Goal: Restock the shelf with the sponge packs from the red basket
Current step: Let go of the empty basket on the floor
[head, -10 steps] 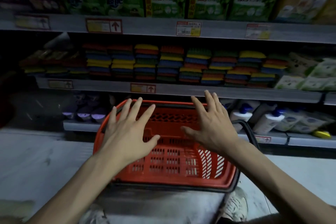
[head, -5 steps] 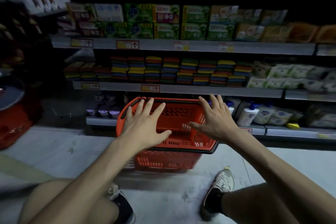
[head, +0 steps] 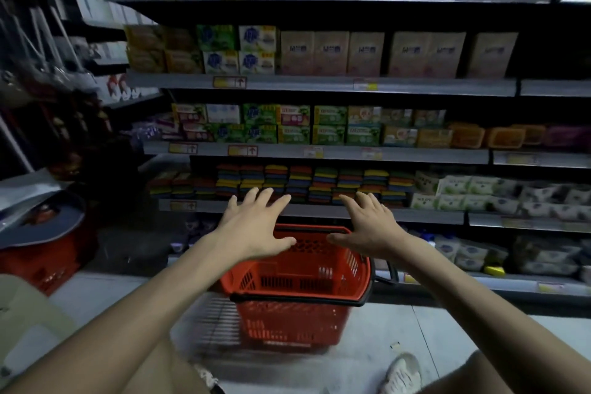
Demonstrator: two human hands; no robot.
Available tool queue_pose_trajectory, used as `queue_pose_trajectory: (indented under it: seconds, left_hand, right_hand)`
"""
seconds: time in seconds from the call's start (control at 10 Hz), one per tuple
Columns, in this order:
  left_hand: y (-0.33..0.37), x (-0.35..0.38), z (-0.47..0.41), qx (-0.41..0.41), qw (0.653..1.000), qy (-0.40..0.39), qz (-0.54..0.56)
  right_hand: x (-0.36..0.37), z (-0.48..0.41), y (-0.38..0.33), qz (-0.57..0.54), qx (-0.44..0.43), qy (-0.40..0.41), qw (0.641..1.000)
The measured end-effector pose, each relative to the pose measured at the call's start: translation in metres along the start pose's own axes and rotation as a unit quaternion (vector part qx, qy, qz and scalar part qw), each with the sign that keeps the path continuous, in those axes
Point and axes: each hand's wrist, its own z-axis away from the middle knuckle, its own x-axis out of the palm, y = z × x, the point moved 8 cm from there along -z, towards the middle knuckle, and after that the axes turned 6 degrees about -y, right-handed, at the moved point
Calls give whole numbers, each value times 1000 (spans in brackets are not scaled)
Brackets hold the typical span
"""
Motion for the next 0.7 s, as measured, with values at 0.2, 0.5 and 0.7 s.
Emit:
queue_pose_trajectory:
  seconds: [0.2, 0.5, 0.7]
  left_hand:
    - [-2, -6, 16, 3, 999, 21, -28]
    - [11, 28, -1, 8, 1000, -10, -25]
    - [17, 63, -22, 28, 999, 27, 19]
  right_hand:
    - [-4, 9, 1, -13, -25, 16, 999]
    - [31, 8, 18, -24, -10, -2, 1000]
    - [69, -4, 24, -28, 7, -14, 999]
